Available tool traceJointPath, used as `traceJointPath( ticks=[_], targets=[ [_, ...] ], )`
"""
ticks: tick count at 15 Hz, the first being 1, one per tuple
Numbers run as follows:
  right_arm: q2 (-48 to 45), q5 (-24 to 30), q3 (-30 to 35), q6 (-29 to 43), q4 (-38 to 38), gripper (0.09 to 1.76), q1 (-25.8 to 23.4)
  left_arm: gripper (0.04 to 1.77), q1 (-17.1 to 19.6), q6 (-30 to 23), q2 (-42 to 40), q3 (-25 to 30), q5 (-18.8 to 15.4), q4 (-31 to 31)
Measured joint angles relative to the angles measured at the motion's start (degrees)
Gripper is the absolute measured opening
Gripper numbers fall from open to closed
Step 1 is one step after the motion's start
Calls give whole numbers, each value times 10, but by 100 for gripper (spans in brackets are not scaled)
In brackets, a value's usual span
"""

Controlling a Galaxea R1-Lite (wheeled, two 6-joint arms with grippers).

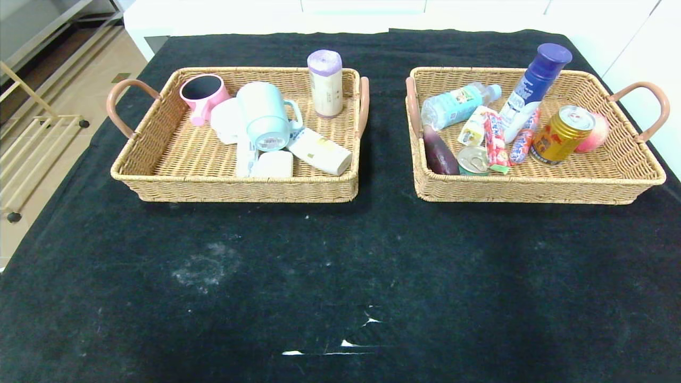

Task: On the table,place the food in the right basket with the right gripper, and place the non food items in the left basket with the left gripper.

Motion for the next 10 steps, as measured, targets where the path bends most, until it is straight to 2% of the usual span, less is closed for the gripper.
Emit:
traceJointPath(
  ticks=[4,8,10],
  targets=[
    [-5,6,16,5,-3,171,-7,172,-23,-25,-18,17,-5,4],
    [-9,37,-2,-9,0,171,-67,172,-22,-26,-54,63,-44,1],
    [-27,43,10,-9,13,171,-83,172,-22,-26,-77,84,-56,-1]
  ],
)
